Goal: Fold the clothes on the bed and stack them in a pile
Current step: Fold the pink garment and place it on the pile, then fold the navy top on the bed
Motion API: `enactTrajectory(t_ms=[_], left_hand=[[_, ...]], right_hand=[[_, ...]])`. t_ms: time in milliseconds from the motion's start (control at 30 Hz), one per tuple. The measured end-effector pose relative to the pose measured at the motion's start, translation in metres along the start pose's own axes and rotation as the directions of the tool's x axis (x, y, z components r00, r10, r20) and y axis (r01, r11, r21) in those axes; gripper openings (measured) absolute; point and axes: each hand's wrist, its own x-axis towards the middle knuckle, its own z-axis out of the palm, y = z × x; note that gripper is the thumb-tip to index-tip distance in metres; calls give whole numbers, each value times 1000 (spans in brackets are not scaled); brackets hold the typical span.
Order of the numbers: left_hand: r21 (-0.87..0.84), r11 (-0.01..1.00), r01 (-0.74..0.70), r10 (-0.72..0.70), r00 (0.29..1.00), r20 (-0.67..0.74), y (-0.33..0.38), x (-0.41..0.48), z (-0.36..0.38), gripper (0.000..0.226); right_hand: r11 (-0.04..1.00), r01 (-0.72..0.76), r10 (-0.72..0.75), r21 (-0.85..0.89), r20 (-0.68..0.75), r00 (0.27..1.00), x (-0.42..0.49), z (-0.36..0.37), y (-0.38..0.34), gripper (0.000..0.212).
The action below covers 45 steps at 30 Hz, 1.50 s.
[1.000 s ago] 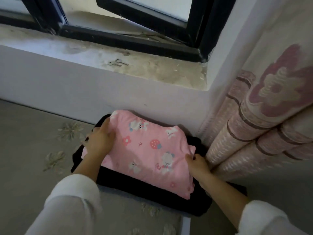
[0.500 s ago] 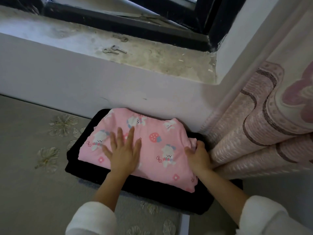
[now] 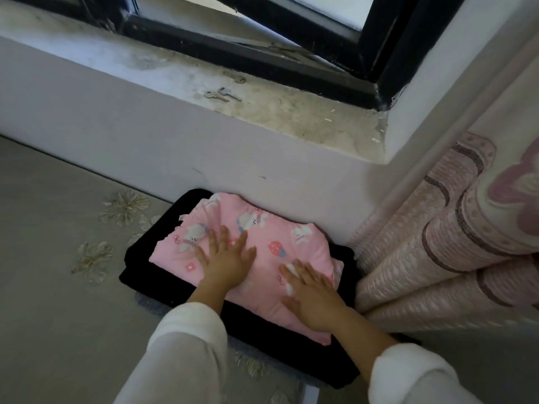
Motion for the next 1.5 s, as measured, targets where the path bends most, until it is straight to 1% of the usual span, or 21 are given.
enactTrajectory(t_ms=[33,67,100,133,167,200,233,300,367,433,533,667,733,833,1000,1133,1300,1400,1500], left_hand=[[-37,999,-16,17,1000,24,-3,-3,-8,55],[-69,997,-45,46,999,9,-7,-9,-15,52],[-113,990,-84,79,996,-52,-11,-19,-21,50],[-189,974,-125,98,985,-144,-15,-31,-25,48],[-278,949,-149,83,968,-236,-19,-46,-27,47],[-356,923,-146,35,953,-301,-21,-63,-28,46],[-411,903,-126,-22,941,-337,-23,-80,-28,44],[-483,872,-77,-100,938,-331,-25,-115,-25,40],[-526,850,-12,-142,957,-252,-26,-150,-21,40],[-522,851,55,-178,966,-189,-28,-192,-16,39],[-508,854,115,-234,956,-177,-32,-265,-6,37],[-577,798,173,-366,900,-236,-43,-370,19,36],[-610,762,219,-438,867,-236,-52,-422,38,35],[-640,709,295,-547,803,-236,-70,-499,66,35],[-704,593,390,-718,653,-242,-121,-632,95,37],[-753,479,451,-824,527,-208,-178,-744,126,36],[-789,374,487,-902,387,-189,-248,-884,178,38],[-819,305,486,-938,303,-169,-288,-964,201,38],[-839,259,479,-958,236,-161,-324,-1037,215,39]], right_hand=[[1000,14,-14,14,11,1000,-2,-5,0,66],[999,27,-27,29,4,1000,-4,-9,1,65],[998,41,-40,48,-24,999,-5,-14,1,64],[996,57,-52,64,-65,996,-8,-18,0,62],[995,69,-61,73,-112,992,-10,-23,0,60],[994,80,-67,74,-160,985,-15,-27,-1,57],[993,94,-76,75,-207,975,-20,-30,-3,53],[985,138,-105,98,-289,951,-35,-32,-11,43],[970,186,-126,157,-330,936,-59,-26,-20,42],[954,231,-162,193,-316,935,-89,-14,-30,42],[930,309,-260,199,-238,936,-135,8,-47,40],[896,421,-404,139,-134,905,-187,42,-80,40],[883,456,-448,110,-87,890,-212,64,-103,43],[838,536,-538,105,-10,843,-259,103,-146,45],[726,688,-682,21,148,716,-338,168,-227,48],[641,768,-738,-16,260,622,-399,232,-287,48],[577,816,-764,-36,328,555,-475,327,-377,50],[522,852,-788,-30,365,495,-535,391,-440,51],[475,880,-800,-4,414,434,-601,455,-489,52]])
